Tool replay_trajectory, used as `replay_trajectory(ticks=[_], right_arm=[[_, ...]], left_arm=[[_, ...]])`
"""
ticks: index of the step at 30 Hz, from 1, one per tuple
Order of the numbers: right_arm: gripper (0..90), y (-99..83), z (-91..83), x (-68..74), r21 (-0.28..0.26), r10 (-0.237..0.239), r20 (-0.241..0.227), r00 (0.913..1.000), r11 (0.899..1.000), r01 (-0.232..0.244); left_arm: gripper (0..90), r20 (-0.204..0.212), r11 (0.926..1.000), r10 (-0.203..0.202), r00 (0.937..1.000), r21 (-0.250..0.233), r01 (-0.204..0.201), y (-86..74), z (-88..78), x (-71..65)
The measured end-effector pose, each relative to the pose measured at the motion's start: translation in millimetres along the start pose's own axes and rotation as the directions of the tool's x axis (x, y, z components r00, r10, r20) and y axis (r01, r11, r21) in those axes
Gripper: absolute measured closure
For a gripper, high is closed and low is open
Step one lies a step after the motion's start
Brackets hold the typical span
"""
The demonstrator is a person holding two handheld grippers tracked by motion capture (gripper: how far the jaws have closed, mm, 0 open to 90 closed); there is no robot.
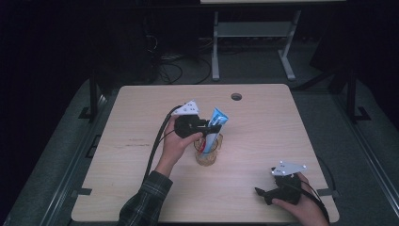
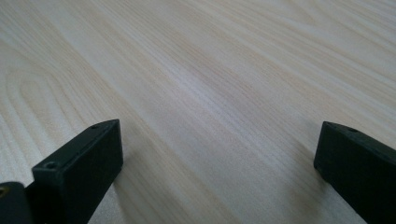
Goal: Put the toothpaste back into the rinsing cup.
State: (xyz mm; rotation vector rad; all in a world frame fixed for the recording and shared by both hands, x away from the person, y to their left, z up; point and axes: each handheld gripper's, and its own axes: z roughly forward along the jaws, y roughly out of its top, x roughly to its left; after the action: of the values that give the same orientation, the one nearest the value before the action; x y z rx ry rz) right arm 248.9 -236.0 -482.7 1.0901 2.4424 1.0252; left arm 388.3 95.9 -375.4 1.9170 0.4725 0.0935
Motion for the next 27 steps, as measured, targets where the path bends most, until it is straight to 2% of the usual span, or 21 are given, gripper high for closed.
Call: replay_trajectory(ticks=[13, 18, 20, 23, 27], right_arm=[[0.5, 0.0, 0.0, 0.0, 0.0, 0.0, 0.0, 1.0, 1.0, 0.0], [0.6, 0.0, 0.0, 0.0, 0.0, 0.0, 0.0, 1.0, 1.0, 0.0], [0.5, 0.0, 0.0, 0.0, 0.0, 0.0, 0.0, 1.0, 1.0, 0.0], [0.5, 0.0, 0.0, 0.0, 0.0, 0.0, 0.0, 1.0, 1.0, 0.0], [0.5, -0.1, -0.1, 0.1, 0.0, 0.001, 0.0, 1.0, 1.0, -0.001]], left_arm=[[70.8, -0.018, 0.9996, 0.008, 0.9998, 0.026, -0.008, -6.4, -2.8, 0.5], [69.2, -0.028, 0.9999, 0.003, 0.9996, 0.013, -0.003, -7.2, -4.0, 0.5], [64.6, -0.025, 1.0, -0.004, 0.9997, 0.005, 0.004, -6.5, -4.8, 1.2], [55.7, -0.044, 0.9997, 0.0, 0.9991, 0.023, 0.001, -5.9, -6.5, 2.4], [47.6, -0.041, 0.9995, -0.005, 0.9992, 0.032, 0.007, -6.6, -9.9, 3.8]])
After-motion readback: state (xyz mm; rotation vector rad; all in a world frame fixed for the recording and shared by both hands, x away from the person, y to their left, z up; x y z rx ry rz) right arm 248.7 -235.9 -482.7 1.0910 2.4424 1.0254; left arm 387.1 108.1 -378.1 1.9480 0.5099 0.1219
